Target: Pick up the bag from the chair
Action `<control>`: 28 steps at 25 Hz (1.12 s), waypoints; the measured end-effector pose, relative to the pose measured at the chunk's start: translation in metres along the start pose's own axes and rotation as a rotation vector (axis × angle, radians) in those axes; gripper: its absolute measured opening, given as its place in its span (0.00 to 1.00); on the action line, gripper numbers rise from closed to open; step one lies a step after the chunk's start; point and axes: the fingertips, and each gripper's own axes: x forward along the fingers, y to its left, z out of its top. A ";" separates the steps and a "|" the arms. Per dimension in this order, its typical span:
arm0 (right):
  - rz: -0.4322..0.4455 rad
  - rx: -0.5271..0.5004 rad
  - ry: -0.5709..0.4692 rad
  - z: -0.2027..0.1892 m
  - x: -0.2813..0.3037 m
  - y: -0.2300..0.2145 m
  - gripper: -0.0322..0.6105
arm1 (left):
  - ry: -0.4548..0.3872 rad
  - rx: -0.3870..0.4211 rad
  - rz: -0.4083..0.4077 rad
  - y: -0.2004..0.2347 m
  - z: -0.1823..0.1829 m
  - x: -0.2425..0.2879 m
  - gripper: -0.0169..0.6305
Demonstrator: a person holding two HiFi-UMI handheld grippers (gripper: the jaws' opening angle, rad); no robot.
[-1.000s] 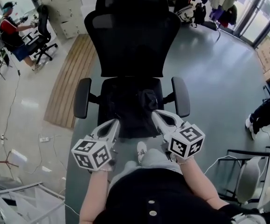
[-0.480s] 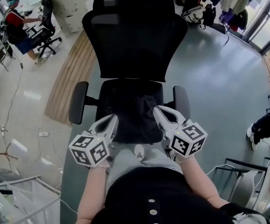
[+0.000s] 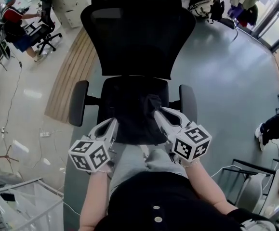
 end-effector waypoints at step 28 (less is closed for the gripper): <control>-0.142 0.130 0.174 -0.089 0.052 -0.011 0.29 | 0.148 -0.047 0.062 0.081 -0.048 0.003 0.05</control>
